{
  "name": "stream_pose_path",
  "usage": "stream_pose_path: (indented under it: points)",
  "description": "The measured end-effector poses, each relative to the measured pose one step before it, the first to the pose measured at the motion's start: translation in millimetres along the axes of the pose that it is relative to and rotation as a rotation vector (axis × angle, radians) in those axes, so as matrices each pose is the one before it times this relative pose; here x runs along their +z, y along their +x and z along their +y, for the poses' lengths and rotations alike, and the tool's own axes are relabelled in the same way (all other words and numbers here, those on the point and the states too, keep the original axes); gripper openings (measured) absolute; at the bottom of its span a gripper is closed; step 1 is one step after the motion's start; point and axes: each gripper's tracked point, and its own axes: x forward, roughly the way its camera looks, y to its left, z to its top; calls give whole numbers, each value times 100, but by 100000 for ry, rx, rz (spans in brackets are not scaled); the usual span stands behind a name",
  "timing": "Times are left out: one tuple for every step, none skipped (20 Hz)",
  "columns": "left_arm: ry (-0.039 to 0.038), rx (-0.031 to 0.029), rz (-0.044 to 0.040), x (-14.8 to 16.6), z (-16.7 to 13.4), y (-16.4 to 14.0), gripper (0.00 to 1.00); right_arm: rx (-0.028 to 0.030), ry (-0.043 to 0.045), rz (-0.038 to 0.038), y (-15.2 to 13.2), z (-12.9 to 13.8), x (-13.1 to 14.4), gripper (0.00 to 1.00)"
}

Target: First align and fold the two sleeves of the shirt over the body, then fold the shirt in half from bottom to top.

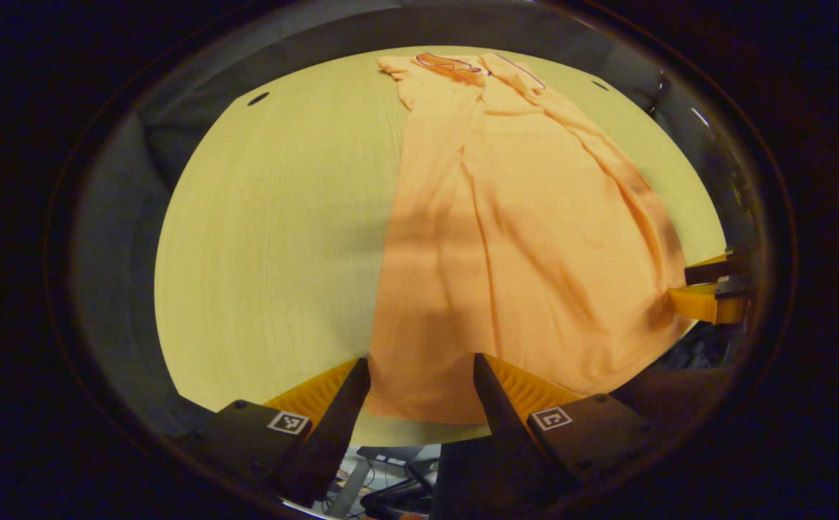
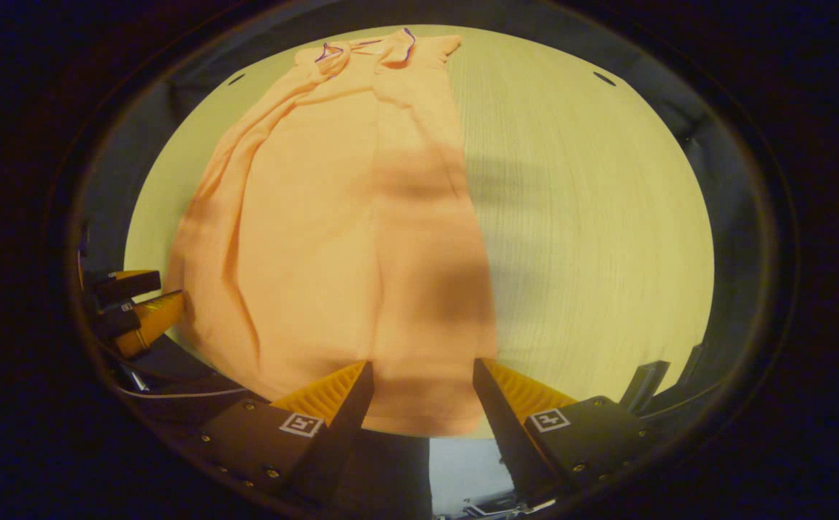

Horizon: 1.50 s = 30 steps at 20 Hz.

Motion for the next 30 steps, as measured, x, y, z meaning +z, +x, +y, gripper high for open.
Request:
stream_pose_path:
  points:
    - [-1130,-430,1494,-423,-203,37,96,-502,-638,1174,250,89,-188,88]
    - [-243,-434,-974,580,-103,13,97,-532,-837,-547,-79,6,214,88]
    - [-469,-190,912,-159,16,-122,95,-591,-825,580,153,-28,-48,88]
    - [-333,-362,49,86,30,38,97,-911,-970,375,66,-48,-47,82]
    - [-934,-729,694,-65,-32,124,94,-1025,-1270,836,87,-30,-126,89]
    - [-1311,-898,822,158,-69,139,95,-1097,-1572,1120,66,11,-59,90]
    - [-1762,-645,951,0,48,-20,95,-372,-567,875,-76,-28,88,93]
    - [-925,-186,1097,96,-76,66,95,160,983,993,-7,-6,44,93]
    - [87,216,573,-70,9,112,97,86,1030,785,-95,-4,128,93]
    - [305,266,1098,-19,-46,-49,96,115,12,570,119,88,18,93]
    - [-172,151,966,-2,0,64,94,-232,39,582,52,44,-1,93]
    - [-852,207,1268,43,70,-25,94,-235,117,524,3,91,6,93]
    - [-909,-199,1247,-102,-20,52,94,-230,-102,358,30,51,72,94]
    - [-44,-119,1289,174,-73,79,95,-146,-125,364,-40,4,12,95]
    - [3,-459,-120,268,-158,-163,93,390,149,318,68,120,0,92]
    - [-228,-97,345,-238,-283,-29,87,14,1017,386,-43,-4,220,92]
    - [1144,-239,-60,423,-338,105,72,-12,1084,554,-63,139,-6,76]
    - [637,-340,-140,136,-297,-29,65,-221,1004,55,27,83,317,65]
    - [-935,-200,-1511,310,-188,61,49,-95,15,504,-27,185,-36,43]
    - [-1485,271,-140,132,-88,71,35,-259,-421,-162,-20,61,227,34]
    - [118,15,175,206,-26,-74,15,-832,411,-813,38,33,149,21]
    - [-848,-99,451,-319,84,-130,16,-301,-1131,908,-57,26,-80,10]
    - [-780,2,-2775,65,-148,8,10,-236,-570,477,11,5,-85,7]
    - [503,-250,1302,-152,21,-326,9,-259,1728,-2669,-581,148,-97,7]
    - [398,-186,-1348,273,-16,440,6,454,-704,2119,630,-165,83,0]
    - [-169,495,-1391,42,-7,-78,6,217,157,-91,-262,1,129,0]
    - [211,-294,-926,69,-126,31,6,417,853,39,78,-10,-59,0]
    - [331,-53,-126,62,18,-7,6,868,1047,-102,-114,50,48,0]
    - [287,299,-262,-5,121,-275,6,593,1483,-408,-139,-42,24,0]
    - [357,421,-915,408,145,-504,6,583,1446,-456,-301,28,201,0]
